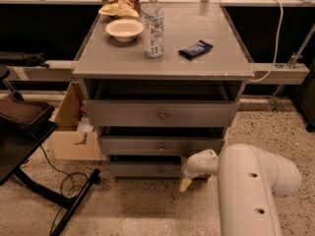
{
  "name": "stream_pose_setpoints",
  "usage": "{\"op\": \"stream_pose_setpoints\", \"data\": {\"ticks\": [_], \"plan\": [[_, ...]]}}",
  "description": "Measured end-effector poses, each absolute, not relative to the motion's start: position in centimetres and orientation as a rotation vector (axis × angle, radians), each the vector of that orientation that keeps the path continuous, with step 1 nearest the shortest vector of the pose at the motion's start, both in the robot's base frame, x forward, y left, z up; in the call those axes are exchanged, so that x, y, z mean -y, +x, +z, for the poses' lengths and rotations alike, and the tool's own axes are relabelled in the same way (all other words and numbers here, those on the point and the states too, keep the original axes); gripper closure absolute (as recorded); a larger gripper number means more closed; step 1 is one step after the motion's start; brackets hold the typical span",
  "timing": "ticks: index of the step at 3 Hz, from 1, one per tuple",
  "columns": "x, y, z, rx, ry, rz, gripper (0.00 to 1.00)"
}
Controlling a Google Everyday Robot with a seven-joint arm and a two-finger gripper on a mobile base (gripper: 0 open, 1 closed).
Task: Open bottom drawer
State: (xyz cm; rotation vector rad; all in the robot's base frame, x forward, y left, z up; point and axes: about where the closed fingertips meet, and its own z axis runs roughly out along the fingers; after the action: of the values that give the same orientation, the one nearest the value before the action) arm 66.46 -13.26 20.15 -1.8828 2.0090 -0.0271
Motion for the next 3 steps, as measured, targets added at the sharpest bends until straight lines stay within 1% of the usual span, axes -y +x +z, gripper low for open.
{"op": "stream_pose_setpoints", "data": {"ticks": [1, 2, 3], "plan": [[12.8, 67.8, 19.2, -2.03, -1.904, -0.048, 0.0], [12.2, 68.0, 17.6, -2.061, -1.918, -0.045, 0.0], [11.9, 67.9, 16.6, -2.079, -1.918, -0.04, 0.13]]}}
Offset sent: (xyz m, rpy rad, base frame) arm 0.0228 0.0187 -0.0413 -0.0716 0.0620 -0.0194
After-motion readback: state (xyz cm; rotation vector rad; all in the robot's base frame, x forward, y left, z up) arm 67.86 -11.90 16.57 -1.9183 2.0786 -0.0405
